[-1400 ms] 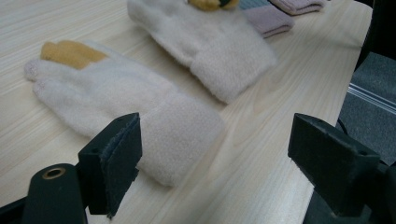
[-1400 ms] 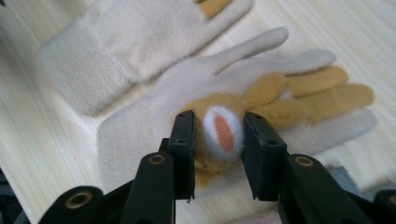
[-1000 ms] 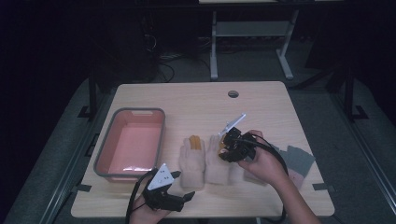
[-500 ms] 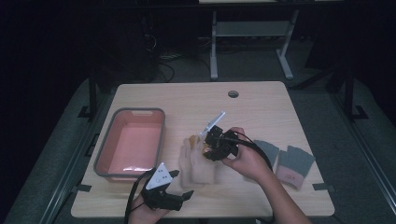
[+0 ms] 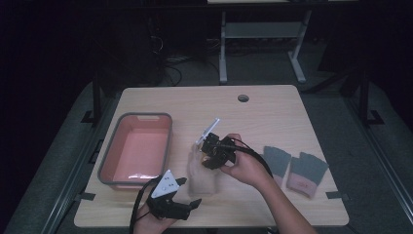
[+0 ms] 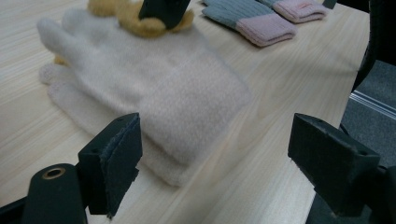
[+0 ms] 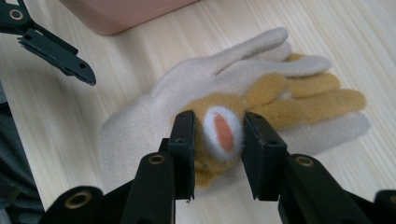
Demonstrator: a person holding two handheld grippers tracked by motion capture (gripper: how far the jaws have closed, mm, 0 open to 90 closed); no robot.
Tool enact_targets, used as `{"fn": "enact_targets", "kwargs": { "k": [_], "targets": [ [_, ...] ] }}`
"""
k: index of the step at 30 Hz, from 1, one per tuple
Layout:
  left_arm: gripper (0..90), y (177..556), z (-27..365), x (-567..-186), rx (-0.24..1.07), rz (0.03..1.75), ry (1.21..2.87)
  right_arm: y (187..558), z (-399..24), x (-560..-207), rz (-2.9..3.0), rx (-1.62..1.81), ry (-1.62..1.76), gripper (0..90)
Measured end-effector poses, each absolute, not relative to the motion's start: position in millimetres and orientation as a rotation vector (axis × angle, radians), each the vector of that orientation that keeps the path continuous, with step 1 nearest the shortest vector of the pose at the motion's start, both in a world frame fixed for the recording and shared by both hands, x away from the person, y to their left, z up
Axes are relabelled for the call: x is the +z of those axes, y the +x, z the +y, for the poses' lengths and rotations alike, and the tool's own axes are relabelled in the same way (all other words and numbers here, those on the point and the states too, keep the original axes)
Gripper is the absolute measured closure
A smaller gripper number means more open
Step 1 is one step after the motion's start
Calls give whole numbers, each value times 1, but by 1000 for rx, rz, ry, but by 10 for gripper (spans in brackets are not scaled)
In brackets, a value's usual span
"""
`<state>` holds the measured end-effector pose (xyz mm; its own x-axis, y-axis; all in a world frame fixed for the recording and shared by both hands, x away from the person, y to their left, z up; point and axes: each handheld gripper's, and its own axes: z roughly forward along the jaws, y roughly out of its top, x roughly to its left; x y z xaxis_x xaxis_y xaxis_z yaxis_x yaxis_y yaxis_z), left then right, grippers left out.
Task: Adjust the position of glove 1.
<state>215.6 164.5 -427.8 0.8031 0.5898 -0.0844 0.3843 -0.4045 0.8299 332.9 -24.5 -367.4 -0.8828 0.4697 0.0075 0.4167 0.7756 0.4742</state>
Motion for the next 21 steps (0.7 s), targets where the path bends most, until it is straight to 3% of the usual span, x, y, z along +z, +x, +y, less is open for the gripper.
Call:
{"fn": "enact_targets", "kwargs": {
  "k": [11, 21],
  "targets": [
    [176, 216, 166, -427, 272, 717, 2048, 336, -9, -372, 2874, 716, 681, 661],
    [175, 216, 166, -426, 271, 719, 2044, 342, -7, -401, 2898, 633, 715, 640]
  ]
}}
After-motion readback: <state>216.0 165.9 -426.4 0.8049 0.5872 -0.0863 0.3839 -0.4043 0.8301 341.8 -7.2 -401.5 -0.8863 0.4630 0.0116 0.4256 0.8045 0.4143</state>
